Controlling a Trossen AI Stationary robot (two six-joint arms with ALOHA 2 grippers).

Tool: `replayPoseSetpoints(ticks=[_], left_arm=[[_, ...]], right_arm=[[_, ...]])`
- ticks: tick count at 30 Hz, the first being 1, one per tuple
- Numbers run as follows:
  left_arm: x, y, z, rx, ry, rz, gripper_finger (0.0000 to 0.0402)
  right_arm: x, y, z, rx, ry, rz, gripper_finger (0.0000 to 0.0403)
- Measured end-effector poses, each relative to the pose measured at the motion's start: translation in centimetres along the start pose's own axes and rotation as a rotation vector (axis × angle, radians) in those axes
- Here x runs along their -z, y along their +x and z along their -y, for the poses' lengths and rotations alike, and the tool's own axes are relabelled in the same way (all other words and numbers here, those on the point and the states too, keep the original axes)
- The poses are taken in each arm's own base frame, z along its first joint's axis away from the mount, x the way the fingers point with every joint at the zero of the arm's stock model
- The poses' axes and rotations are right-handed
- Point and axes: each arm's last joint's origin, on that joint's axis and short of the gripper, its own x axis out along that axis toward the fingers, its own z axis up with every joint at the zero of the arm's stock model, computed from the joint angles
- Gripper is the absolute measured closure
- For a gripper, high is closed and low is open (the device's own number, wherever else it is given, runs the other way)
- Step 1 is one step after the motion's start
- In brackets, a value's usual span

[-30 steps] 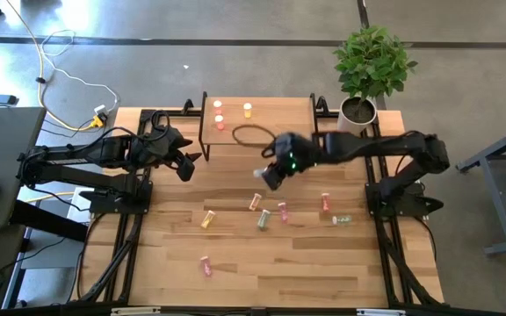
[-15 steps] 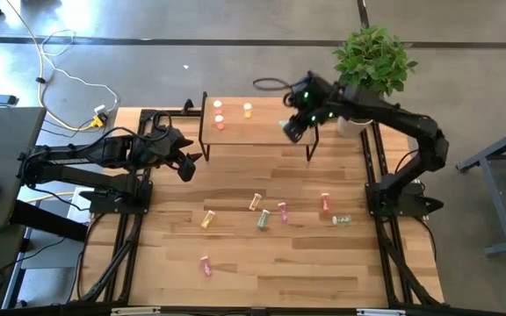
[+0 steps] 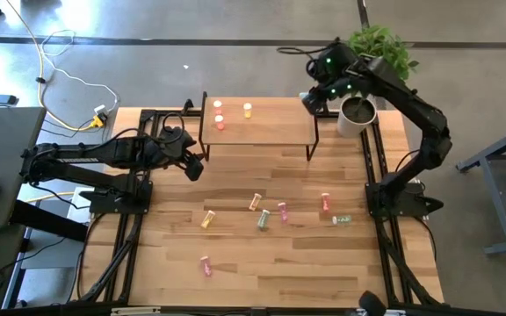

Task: Pick and place medicine bottles onto shelf by color
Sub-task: Put the bottom blue pill bottle on the shelf

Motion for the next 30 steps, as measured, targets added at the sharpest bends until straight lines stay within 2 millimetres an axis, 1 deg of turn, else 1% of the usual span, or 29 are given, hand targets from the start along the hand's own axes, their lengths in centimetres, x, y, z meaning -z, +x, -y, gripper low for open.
replayPoseSetpoints(ticks=[4, 9, 14, 23, 27, 30], left_arm=[[0.0, 0.0, 0.0, 0.002, -0.017, -0.001, 0.0145], [0.0, 0.0, 0.0, 0.002, -0.017, -0.001, 0.0145], [0.0, 0.0, 0.0, 0.002, -0.017, -0.002, 0.0145], [0.0, 0.0, 0.1, 0.019, -0.020, -0.012, 0.0145], [0.0, 0.0, 0.1, 0.019, -0.019, -0.012, 0.0145], [0.0, 0.0, 0.1, 0.019, -0.017, -0.012, 0.0145]], right_arm=[[-0.4, -0.6, 0.6, 0.013, 0.017, 0.006, 0.0295], [-1.1, -0.1, 0.2, 0.007, 0.007, -0.062, 0.0295], [-1.5, 1.7, -0.7, -0.006, -0.017, -0.169, 0.0295], [-1.2, 5.3, -2.3, -0.021, -0.074, -0.351, 0.0295], [-1.1, 7.0, -2.9, 0.011, -0.123, -0.393, 0.0295], [-0.9, 7.9, -3.0, 0.039, -0.146, -0.443, 0.0295]])
